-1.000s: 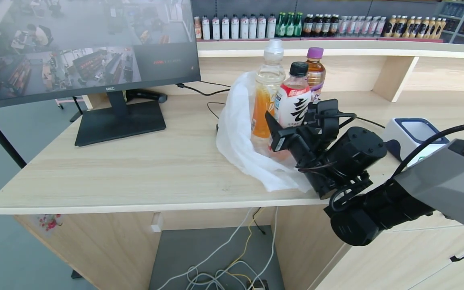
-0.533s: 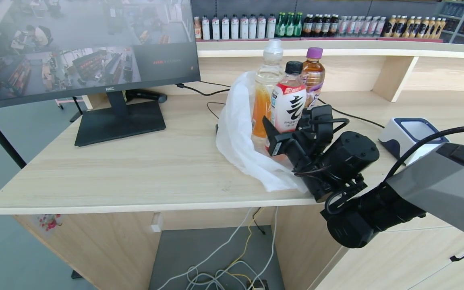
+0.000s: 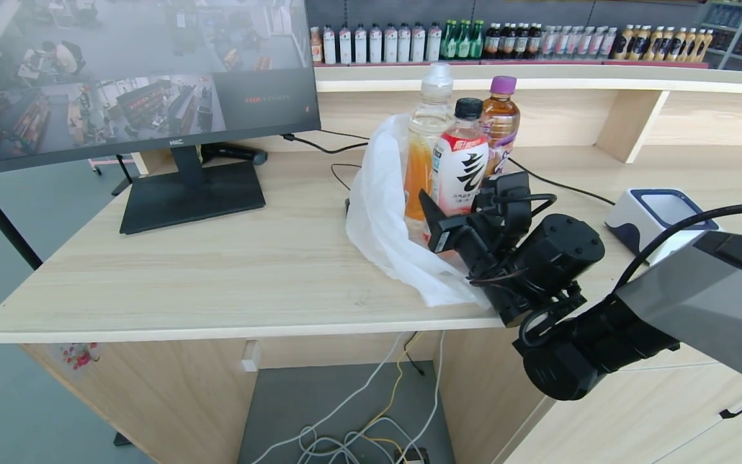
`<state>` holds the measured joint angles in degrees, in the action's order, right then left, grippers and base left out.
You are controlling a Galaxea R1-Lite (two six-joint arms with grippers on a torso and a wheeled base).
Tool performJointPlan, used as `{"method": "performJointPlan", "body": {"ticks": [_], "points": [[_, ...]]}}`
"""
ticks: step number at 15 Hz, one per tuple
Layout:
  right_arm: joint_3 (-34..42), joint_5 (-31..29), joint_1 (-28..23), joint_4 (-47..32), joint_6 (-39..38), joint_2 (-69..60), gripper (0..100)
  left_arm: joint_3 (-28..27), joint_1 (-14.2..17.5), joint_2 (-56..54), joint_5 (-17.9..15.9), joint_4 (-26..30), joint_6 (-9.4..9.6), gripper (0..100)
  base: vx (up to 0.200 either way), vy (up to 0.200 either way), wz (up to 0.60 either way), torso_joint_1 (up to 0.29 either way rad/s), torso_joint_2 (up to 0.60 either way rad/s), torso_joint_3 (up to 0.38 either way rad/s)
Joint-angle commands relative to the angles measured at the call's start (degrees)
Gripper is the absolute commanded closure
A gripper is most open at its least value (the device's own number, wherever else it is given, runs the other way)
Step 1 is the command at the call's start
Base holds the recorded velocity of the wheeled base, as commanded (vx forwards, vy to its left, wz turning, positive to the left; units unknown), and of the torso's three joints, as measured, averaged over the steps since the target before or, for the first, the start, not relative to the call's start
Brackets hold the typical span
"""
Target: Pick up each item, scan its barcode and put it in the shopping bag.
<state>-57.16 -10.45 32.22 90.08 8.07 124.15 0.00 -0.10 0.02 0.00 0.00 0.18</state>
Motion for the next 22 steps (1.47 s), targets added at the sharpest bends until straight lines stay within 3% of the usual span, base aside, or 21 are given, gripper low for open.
{"method": "performJointPlan", "body": {"ticks": [1, 14, 15, 22], "points": [[0.12, -0.01, 0.04, -0.08, 0.02, 0.13, 100, 0.00, 0.01, -0.02, 0.00, 0.00, -0.01, 0, 0.000, 0.000, 0.00, 0.000, 0.00, 0.000], [-0.67, -0.28, 0.12, -0.08, -1.30, 0.30, 100, 0.00, 0.01, -0.02, 0.00, 0.00, -0.01, 0, 0.000, 0.000, 0.00, 0.000, 0.00, 0.000], [-1.90, -0.45, 0.12, -0.08, -1.30, 0.30, 0, 0.00, 0.01, -0.02, 0.00, 0.00, -0.01, 0, 0.000, 0.000, 0.00, 0.000, 0.00, 0.000], [1.44, -0.63, 1.62, -0.08, -1.65, -2.07, 0, 0.00, 0.01, -0.02, 0.00, 0.00, -0.01, 0, 0.000, 0.000, 0.00, 0.000, 0.00, 0.000]]}}
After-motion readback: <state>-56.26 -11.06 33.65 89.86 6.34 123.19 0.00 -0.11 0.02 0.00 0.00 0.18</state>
